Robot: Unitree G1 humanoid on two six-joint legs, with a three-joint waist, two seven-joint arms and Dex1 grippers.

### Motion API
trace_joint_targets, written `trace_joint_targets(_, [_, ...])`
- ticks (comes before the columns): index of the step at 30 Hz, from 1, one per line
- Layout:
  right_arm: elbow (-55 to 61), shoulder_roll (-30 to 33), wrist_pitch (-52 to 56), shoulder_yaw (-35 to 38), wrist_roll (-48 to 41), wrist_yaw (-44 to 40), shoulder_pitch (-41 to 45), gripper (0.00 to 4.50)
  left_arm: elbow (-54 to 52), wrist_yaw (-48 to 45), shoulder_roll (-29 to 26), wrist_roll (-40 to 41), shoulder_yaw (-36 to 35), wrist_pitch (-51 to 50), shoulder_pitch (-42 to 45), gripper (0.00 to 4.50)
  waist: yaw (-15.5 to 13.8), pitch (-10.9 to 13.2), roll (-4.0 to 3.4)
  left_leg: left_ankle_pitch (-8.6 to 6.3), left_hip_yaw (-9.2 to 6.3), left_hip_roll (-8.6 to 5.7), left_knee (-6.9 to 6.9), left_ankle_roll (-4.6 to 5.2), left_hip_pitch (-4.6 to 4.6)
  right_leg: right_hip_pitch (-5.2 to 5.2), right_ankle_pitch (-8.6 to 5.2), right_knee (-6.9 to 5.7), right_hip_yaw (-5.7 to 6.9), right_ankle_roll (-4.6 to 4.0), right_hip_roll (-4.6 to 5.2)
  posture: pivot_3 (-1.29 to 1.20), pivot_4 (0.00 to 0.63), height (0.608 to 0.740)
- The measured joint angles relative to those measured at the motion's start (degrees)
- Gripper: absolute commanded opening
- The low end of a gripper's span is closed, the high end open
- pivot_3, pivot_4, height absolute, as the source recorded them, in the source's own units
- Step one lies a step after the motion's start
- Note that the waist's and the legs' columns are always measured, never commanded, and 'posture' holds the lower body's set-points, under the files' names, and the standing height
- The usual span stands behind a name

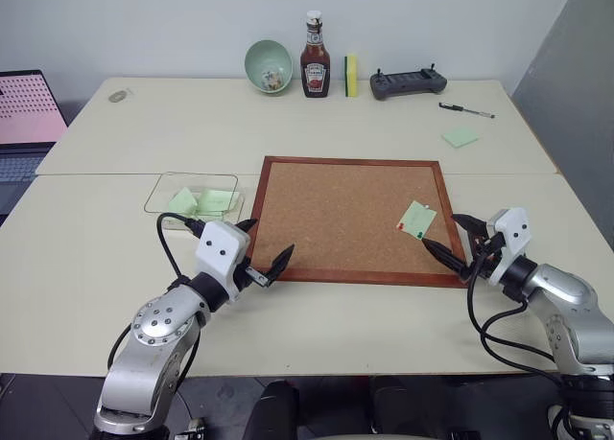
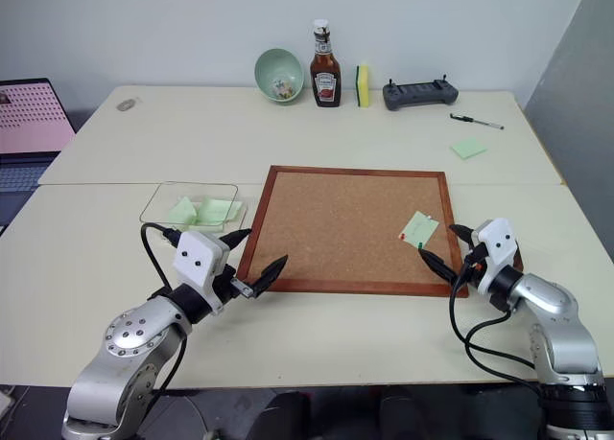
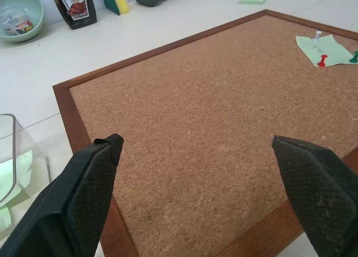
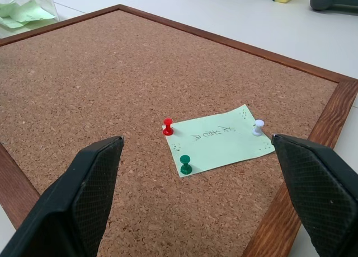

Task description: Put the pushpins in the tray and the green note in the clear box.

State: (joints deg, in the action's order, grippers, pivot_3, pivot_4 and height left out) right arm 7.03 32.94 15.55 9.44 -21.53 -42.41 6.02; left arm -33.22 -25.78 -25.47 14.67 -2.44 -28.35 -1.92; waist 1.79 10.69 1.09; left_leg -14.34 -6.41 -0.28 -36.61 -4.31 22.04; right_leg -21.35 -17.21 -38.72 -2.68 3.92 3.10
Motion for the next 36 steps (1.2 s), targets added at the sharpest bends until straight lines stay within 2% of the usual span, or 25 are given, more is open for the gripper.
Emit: trace_joint_targets(36, [0.2, 0.6, 0.5, 0.6, 0.0, 0.5, -0.6, 4.49, 2.9, -6.2, -0.7, 3.4, -0.2, 3.0, 3.9, 4.50, 0.0, 0.0, 0.00, 0.00, 0.01, 0.00, 0.00, 0.00, 0.00, 0.00, 0.00, 0.00, -0.01, 0.00, 0.00, 0.00, 0.150, 0.740])
